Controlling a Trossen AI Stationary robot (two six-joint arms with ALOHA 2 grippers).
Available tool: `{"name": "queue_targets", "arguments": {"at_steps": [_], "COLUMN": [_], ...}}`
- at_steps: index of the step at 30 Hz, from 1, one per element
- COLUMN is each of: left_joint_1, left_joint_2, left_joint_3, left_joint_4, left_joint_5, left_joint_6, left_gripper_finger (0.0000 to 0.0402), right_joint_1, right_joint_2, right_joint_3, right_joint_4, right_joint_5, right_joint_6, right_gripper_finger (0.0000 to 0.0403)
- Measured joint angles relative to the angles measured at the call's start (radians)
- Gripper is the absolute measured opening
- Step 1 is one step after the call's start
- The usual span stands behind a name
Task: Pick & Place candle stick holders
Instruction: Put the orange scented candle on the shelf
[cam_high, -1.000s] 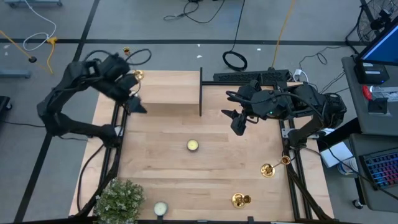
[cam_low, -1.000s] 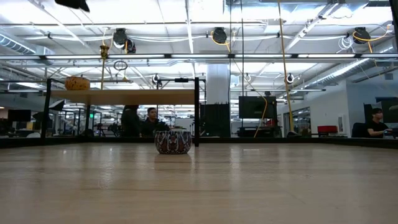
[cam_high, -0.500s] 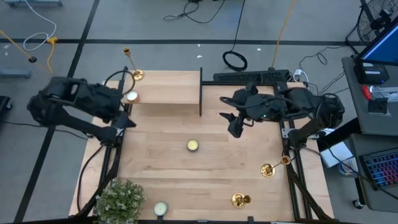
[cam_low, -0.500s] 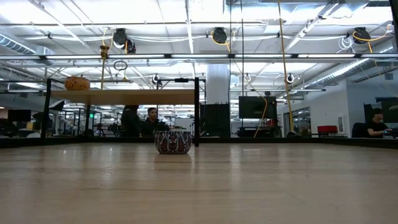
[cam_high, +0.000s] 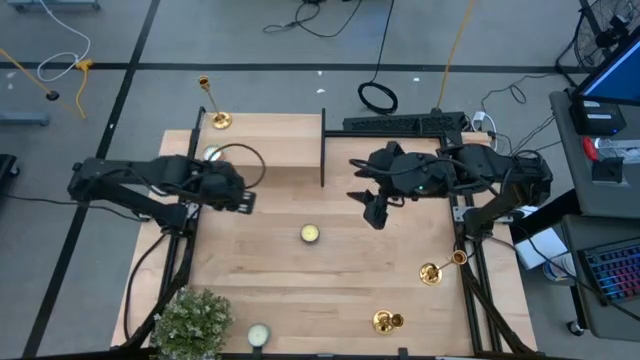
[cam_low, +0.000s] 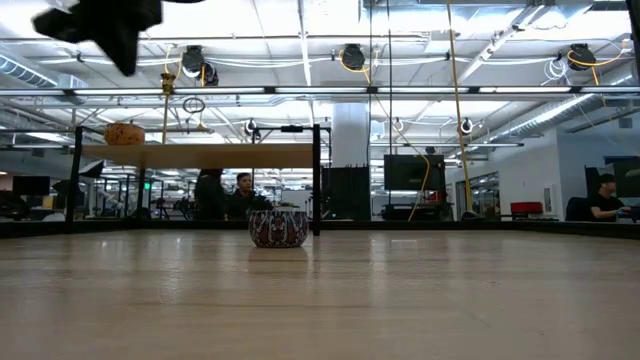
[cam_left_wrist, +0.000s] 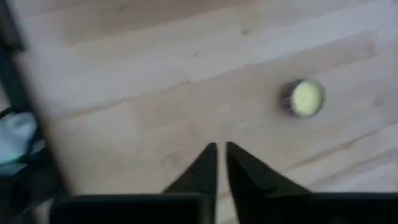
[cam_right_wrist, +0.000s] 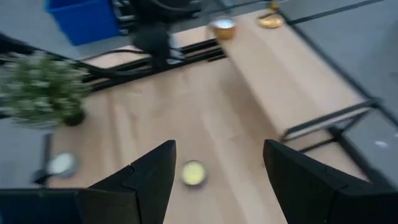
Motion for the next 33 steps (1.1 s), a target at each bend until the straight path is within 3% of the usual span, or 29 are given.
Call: {"name": "queue_targets", "arguments": {"at_steps": [5, 13, 16, 21, 25, 29, 33], "left_joint_1": [0.0, -0.018, -0.037, -0.048, -0.047, -0.008, 0.097], "left_joint_2": [0.064, 0.098, 0.098, 0.098, 0.098, 0.089, 0.048], "left_joint_3": [-0.001, -0.001, -0.001, -0.001, -0.001, -0.001, -0.001], "left_joint_4": [0.062, 0.06, 0.054, 0.015, -0.126, -0.226, -0.246], "left_joint_5": [-0.023, -0.043, -0.052, -0.055, -0.063, -0.134, -0.127], "left_joint_6": [0.049, 0.191, 0.235, 0.287, 0.266, 0.256, 0.261], "left_gripper_finger": [0.0007, 0.0004, 0.0006, 0.0003, 0.0003, 0.0004, 0.0002], "right_joint_1": [0.0, 0.0, 0.0, 0.006, 0.017, 0.049, 0.075], "right_joint_2": [-0.004, -0.01, -0.012, -0.012, -0.012, -0.011, -0.009], "right_joint_3": [0.0, 0.0, 0.001, 0.001, 0.001, 0.001, -0.022], "right_joint_4": [0.061, 0.272, 0.359, 0.474, 0.527, 0.571, 0.633], "right_joint_5": [-0.104, -0.109, -0.107, -0.106, -0.105, -0.064, -0.027], "right_joint_6": [0.012, 0.072, 0.175, 0.254, 0.271, 0.231, 0.208], "right_gripper_finger": [0.0238, 0.0238, 0.0238, 0.0238, 0.0238, 0.0238, 0.0238]}}
